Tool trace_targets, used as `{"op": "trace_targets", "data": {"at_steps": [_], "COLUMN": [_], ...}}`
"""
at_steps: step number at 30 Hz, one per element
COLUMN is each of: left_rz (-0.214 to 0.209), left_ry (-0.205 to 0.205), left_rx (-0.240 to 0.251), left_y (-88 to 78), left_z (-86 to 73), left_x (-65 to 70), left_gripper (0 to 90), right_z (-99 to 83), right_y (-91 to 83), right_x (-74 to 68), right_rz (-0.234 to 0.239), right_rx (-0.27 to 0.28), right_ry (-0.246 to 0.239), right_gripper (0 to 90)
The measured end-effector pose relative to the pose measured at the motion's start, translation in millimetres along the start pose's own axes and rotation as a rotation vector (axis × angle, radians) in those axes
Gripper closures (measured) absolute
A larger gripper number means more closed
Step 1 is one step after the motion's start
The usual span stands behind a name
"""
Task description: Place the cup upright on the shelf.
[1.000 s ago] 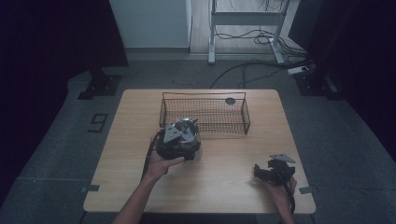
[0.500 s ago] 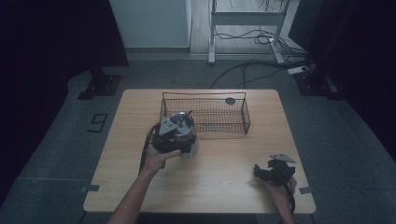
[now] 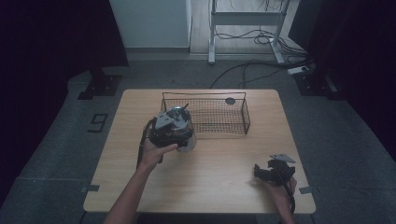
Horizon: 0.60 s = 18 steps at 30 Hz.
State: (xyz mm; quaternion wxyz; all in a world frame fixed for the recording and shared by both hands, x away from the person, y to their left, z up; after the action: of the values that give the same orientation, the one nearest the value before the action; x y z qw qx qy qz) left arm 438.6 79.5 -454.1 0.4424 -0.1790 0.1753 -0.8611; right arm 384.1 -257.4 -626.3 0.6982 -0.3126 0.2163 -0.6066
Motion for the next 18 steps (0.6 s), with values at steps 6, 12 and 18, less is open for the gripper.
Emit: {"op": "trace_targets", "data": {"at_steps": [6,12,18], "left_rz": [0.005,0.016,0.026], "left_ry": [-0.016,-0.017,-0.028], "left_rx": [0.006,0.013,0.020], "left_y": [-0.4,-1.1,-1.8], "left_z": [5.1,13.0,20.9], "left_x": [-5.5,-12.5,-19.4], "left_gripper": [4.2,4.2,4.2], "right_z": [0.0,-0.1,-0.2], "right_y": [0.0,-0.3,-0.3], "right_x": [0.0,0.2,0.3], "right_rz": [0.000,0.000,-0.001], "right_rx": [0.000,-0.001,-0.001], "right_ry": [0.000,0.000,0.001], "right_gripper": [0.0,0.2,0.4]}}
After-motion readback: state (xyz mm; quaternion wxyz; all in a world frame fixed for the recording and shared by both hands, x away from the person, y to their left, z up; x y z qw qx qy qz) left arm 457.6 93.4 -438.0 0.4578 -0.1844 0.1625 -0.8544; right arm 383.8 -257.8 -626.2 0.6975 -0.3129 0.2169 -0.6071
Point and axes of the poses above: each handheld gripper's, and its own axes: y roughly forward along the jaws, z roughly out of its top, x roughly to its right, the point moved 10 cm from there along y, roughly forward along the jaws, and after that the axes turned 7 degrees about -y, right-handed, at the moved point
